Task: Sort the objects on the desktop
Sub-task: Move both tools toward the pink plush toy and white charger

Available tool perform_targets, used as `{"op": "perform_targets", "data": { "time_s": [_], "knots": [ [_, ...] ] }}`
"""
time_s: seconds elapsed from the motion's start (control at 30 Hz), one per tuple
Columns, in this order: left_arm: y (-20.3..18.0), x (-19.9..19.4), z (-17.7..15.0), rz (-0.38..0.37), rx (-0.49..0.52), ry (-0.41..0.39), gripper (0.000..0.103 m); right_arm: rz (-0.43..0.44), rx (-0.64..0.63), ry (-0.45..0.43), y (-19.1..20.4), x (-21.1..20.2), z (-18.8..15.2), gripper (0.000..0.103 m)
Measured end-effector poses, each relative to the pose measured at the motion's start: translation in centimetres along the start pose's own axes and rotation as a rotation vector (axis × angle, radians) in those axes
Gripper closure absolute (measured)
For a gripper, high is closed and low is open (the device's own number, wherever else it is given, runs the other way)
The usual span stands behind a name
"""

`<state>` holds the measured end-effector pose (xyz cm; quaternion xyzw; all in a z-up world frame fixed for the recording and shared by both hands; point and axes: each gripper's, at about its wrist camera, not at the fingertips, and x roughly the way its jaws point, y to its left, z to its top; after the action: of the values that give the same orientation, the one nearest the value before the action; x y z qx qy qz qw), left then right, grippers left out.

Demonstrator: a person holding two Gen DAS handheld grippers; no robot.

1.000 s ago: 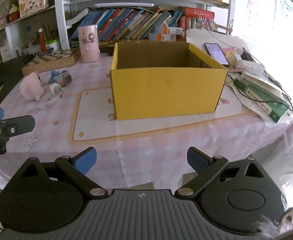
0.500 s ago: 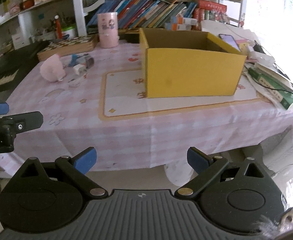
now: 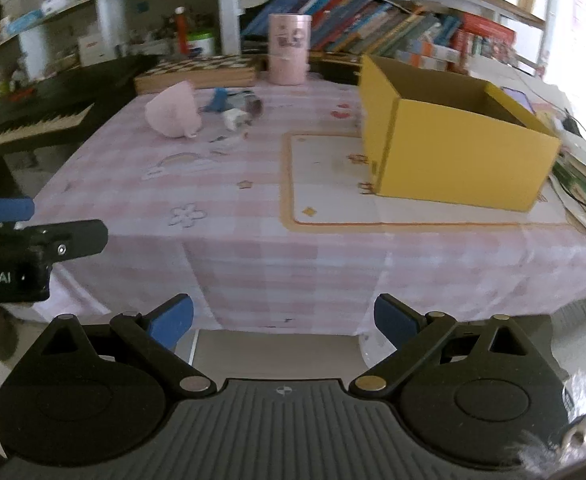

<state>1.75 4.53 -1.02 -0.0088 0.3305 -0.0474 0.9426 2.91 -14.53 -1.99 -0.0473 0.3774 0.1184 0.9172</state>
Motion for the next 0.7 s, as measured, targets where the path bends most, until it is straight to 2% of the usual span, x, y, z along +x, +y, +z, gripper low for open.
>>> {"op": "perform_targets", "data": {
  "time_s": [0.33, 0.7],
  "knots": [
    [1.8, -0.7, -0.3, 0.028, -0.049, -0.018, 0.006, 0.037, -0.073, -0.019, 2.4, 0.2, 0.9, 0.005],
    [2.9, -1.0, -0.2, 0.034, -0.048, -0.037, 0.006, 0.04, -0.079, -0.033, 3.4, 0.1, 1.1, 0.005]
  ]
}}
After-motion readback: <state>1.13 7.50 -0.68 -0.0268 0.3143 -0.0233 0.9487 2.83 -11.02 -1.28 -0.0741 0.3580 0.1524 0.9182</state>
